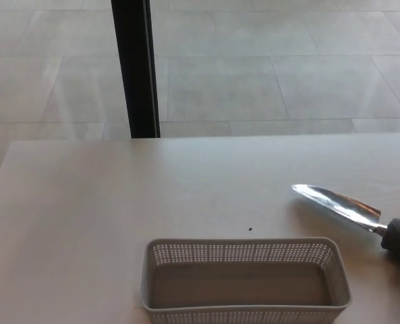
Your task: A garden tool is kept on the righthand side and a container is kept on the lefthand side on a desk infront of the robot. the robot uses its right hand to pick up the garden tool and makes a scooping motion inside the container
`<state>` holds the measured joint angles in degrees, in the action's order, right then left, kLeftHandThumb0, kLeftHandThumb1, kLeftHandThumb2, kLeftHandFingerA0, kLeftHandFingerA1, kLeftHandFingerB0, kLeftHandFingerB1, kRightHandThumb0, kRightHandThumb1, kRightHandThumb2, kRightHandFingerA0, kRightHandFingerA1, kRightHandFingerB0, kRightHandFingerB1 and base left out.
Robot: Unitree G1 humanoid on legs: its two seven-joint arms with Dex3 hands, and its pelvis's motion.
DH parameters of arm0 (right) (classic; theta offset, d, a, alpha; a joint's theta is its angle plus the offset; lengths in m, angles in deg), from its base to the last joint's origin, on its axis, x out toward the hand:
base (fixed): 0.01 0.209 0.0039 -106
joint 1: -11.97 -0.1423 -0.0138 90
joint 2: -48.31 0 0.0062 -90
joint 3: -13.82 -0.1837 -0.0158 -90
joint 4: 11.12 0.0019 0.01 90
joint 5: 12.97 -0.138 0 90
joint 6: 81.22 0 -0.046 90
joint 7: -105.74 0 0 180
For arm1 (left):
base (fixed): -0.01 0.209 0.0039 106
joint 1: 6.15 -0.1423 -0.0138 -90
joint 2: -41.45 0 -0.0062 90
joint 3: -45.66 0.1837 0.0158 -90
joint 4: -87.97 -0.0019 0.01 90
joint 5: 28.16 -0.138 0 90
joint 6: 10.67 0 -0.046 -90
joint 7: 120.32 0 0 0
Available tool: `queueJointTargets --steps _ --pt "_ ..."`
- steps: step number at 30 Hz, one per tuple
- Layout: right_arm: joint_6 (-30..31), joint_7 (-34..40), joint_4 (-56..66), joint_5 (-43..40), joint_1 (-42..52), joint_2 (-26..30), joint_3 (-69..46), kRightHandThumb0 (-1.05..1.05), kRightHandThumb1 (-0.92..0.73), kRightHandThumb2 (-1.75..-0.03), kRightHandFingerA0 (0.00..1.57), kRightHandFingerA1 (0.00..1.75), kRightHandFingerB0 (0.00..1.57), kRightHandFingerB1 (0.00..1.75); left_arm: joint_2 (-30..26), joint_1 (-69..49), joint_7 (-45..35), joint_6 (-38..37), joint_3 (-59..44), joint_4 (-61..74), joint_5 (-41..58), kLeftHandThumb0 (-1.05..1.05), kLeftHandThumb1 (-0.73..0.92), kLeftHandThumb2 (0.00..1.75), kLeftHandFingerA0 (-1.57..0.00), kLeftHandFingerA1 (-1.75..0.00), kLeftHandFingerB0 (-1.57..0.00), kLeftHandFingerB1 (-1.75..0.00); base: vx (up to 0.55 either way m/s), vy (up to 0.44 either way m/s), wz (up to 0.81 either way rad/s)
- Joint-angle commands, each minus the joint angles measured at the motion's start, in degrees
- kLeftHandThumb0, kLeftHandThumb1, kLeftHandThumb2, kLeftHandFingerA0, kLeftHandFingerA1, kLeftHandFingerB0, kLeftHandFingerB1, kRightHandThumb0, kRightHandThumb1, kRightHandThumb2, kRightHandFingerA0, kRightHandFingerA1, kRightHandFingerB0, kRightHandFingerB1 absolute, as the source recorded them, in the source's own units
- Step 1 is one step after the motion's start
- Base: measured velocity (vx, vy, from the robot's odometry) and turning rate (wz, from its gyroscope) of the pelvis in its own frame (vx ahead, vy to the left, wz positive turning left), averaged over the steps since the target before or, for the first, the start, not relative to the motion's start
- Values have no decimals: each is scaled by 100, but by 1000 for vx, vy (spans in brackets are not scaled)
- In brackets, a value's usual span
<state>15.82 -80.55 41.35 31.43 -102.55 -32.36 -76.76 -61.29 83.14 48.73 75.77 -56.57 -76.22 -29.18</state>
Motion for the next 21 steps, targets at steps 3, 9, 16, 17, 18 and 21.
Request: queueJointTargets --steps 3,9,16,17,18,21 --pt "-1553 1899 -196 1271 415 1225 1692 -31 -66 -76 87 169 79 76 -93 -76 131 -17 -29 76 38 -47 67 59 -65 -69 -58 -49 0 0 0" --pt "-1717 -52 81 -179 343 1214 1314 -47 -79 -63 62 103 32 33 -108 -77 60 -45 -47 107 63 -48 66 60 -67 -75 -59 -52 0 0 0" --pt "-1193 -1594 369 -587 265 1384 1428 -99 -77 -66 0 0 0 0 -94 -53 97 -3 -54 81 60 -49 67 59 -63 -71 -57 -51 0 0 0" --pt "-1188 -1946 475 -945 278 1396 1268 -105 -78 -64 0 0 0 0 -92 -70 83 -23 -54 100 64 -48 66 59 -64 -69 -57 -49 0 0 0" --pt "-1168 -2102 553 -1118 295 1401 1184 -105 -78 -64 0 0 0 0 -92 -68 80 -2 -53 115 66 -48 66 59 -63 -70 -54 -49 0 0 0" --pt "-1246 -2236 643 -1296 309 1444 1112 -105 -78 -65 0 0 0 0 -89 -64 95 -10 -52 103 60 -47 66 59 -63 -70 -54 -49 0 0 0"
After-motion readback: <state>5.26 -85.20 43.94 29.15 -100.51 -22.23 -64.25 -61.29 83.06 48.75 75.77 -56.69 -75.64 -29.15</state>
